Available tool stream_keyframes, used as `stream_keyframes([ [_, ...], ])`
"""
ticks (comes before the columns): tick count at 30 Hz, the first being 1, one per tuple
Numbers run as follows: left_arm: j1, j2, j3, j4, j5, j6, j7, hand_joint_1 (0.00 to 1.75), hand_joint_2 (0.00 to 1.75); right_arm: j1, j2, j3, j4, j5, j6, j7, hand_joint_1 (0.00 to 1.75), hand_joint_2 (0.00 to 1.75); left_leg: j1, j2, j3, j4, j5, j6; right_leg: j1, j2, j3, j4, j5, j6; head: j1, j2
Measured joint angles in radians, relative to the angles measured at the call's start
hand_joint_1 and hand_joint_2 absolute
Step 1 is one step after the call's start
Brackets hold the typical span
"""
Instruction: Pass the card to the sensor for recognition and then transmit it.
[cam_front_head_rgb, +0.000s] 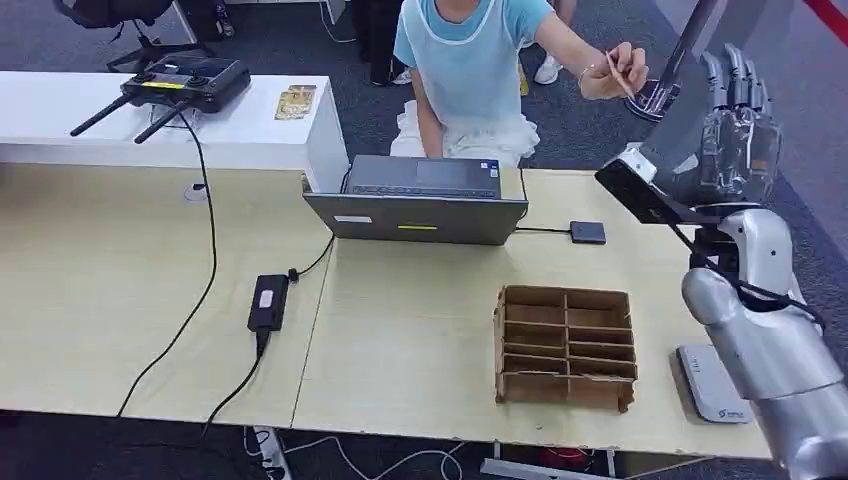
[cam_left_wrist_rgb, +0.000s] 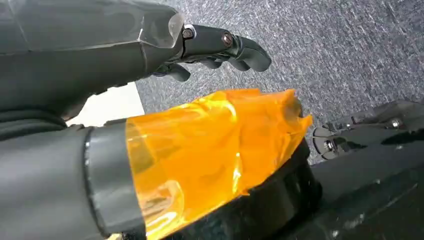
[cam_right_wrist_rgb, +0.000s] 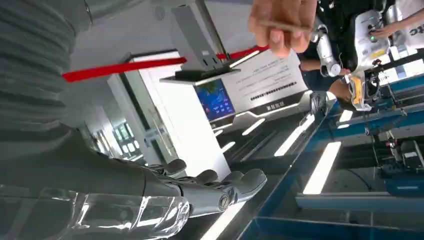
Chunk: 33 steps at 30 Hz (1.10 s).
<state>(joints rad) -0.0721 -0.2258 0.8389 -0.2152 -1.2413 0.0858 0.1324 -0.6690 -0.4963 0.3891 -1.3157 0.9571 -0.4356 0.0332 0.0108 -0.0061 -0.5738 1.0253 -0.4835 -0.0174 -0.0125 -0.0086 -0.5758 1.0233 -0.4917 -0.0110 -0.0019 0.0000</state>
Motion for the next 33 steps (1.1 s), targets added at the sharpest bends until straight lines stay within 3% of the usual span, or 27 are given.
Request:
stream_keyframes([
  [5, 0.000, -0.002, -0.008, 0.000, -0.002, -0.003, 0.001, 0.00, 0.00, -0.019, 0.012, 0.018, 0.023, 0.021, -0.001, 0.008, 0.00, 1.75, 0.000, 0.000, -0.001, 0.000, 0.000, 0.000, 0.000, 0.000, 0.000, 0.000, 0.000, 0.000, 0.000, 0.000],
  [13, 0.000, -0.002, -0.024, 0.000, -0.026, -0.016, 0.002, 0.00, 0.00, -0.086, 0.043, 0.048, 0.102, 0.181, 0.004, 0.053, 0.00, 1.75, 0.000, 0.000, 0.000, 0.000, 0.000, 0.000, 0.000, 0.000, 0.000, 0.000, 0.000, 0.000, 0.000, 0.000],
  [18, 0.000, -0.002, -0.025, 0.000, -0.027, -0.017, 0.002, 0.00, 0.00, -0.089, 0.044, 0.049, 0.106, 0.188, 0.003, 0.055, 0.00, 1.75, 0.000, 0.000, 0.000, 0.000, 0.000, 0.000, 0.000, 0.000, 0.000, 0.000, 0.000, 0.000, 0.000, 0.000],
  [23, 0.000, 0.000, -0.034, 0.000, -0.046, -0.041, 0.010, 0.00, 0.00, -0.223, 0.108, 0.102, 0.318, 0.331, -0.004, 0.096, 0.00, 1.75, 0.000, 0.000, 0.000, 0.000, 0.001, -0.001, 0.000, 0.000, 0.000, 0.000, 0.000, 0.000, 0.000, 0.000],
  [33, 0.000, 0.003, -0.035, 0.000, -0.050, -0.044, 0.010, 0.00, 0.00, -0.256, 0.130, 0.126, 0.396, 0.339, -0.004, 0.101, 0.00, 1.75, 0.000, 0.000, 0.000, 0.000, 0.001, -0.001, 0.000, 0.000, 0.000, 0.000, 0.000, 0.000, 0.000, 0.000],
])
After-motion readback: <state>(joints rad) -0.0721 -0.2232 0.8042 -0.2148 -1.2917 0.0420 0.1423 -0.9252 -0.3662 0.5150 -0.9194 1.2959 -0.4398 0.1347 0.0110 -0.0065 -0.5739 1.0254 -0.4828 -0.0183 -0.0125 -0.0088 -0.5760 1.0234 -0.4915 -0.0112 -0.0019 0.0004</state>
